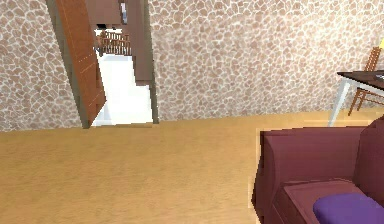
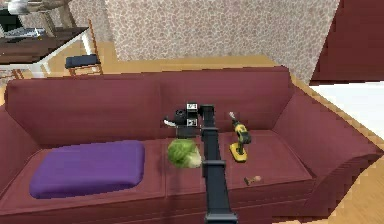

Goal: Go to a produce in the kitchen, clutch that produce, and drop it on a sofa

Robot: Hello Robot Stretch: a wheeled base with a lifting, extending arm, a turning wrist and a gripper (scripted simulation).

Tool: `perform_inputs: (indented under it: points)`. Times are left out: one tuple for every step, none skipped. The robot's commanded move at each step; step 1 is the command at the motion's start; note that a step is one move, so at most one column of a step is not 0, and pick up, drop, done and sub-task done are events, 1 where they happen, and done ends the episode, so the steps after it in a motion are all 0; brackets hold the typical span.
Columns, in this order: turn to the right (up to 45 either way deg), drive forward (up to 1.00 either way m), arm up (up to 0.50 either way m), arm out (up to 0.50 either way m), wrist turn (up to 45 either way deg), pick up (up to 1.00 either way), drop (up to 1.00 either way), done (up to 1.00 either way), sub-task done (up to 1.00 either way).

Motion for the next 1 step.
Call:
perform_inputs:
  points:
    - [0.0, 0.0, 0.0, 0.0, 0.0, 0.0, 0.0, 1.0, 0.0]
